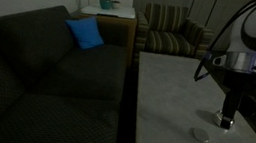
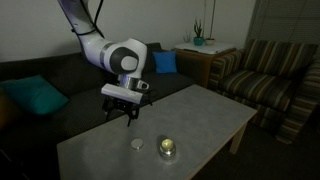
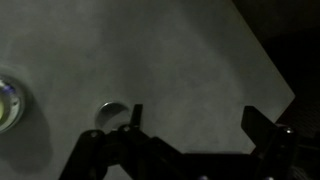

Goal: Pick the lid on the table and put it on the bottle

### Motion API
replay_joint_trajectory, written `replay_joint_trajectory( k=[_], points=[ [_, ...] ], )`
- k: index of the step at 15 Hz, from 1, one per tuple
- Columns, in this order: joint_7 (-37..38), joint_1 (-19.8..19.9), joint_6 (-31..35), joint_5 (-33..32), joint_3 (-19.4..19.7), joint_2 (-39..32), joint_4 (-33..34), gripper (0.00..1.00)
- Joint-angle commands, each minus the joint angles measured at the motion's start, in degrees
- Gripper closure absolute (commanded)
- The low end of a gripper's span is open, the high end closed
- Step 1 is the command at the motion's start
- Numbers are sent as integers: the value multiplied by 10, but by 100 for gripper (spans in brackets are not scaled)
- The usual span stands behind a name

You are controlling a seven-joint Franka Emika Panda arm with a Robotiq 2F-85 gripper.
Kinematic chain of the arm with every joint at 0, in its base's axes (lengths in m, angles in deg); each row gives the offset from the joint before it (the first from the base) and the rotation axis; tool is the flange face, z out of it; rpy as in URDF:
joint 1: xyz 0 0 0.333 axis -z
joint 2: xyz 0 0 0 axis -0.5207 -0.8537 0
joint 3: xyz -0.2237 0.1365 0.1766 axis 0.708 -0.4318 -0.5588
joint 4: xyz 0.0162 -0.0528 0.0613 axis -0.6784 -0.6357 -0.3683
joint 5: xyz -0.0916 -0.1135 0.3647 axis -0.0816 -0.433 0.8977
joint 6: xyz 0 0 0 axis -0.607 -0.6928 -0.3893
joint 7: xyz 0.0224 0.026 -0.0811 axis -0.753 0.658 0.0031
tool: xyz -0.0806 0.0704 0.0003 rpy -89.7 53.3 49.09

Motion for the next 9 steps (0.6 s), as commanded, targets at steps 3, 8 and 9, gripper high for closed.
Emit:
replay_joint_trajectory(
  k=[3,8,9],
  points=[
    [28,3,-2,15,-6,-67,27,0],
    [40,-12,-8,6,2,-70,53,0],
    [51,-15,-8,8,4,-80,68,0]
  ],
)
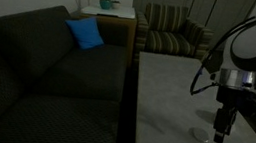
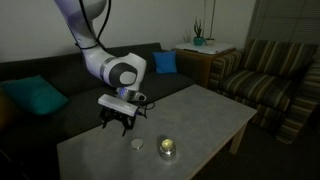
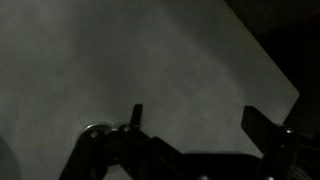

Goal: Pick the lid on the table and put it on the bottle

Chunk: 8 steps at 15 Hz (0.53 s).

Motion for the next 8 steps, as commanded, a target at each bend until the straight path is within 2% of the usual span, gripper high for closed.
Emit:
replay_joint_trajectory(
  k=[1,8],
  points=[
    [32,-13,1,-1,8,-34,50,0],
    [103,-9,59,17,18,-124,137,0]
  ],
)
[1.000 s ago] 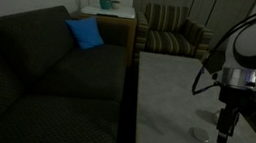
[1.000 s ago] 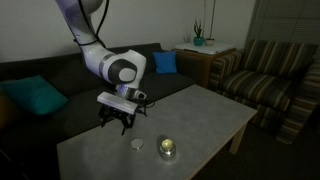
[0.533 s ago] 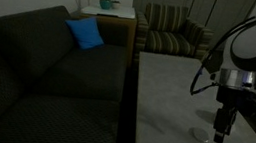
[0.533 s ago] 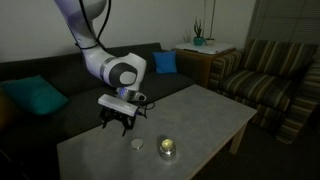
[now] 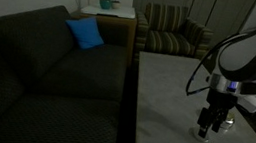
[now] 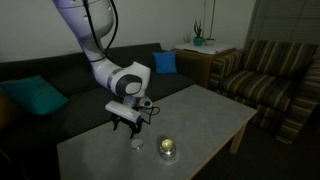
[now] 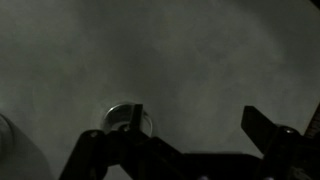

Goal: Pick the lid on the table and put it on the bottle

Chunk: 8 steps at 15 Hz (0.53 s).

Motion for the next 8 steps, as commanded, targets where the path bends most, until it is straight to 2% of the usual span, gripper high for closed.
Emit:
replay_joint_trajectory(
  k=[1,6,8],
  points=[
    [35,-2,21,13,12,-55,53,0],
    [80,-6,27,13,27,-107,99,0],
    [72,-3,22,6,23,-96,84,0]
  ],
)
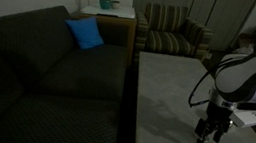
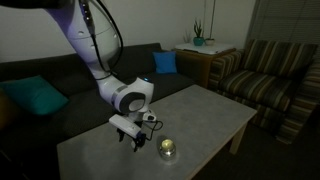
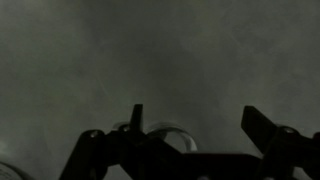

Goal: Pick the lid on the table and put it on the bottle

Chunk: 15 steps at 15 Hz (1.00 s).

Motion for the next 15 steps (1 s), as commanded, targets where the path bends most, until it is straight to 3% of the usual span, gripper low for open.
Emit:
replay_joint_trajectory(
  k=[1,9,15],
  points=[
    [0,-3,-3,5,3,-9,11,0],
    [-2,4,21,8,1,-23,34,0],
    [13,-9,-8,6,12,-54,94,0]
  ],
)
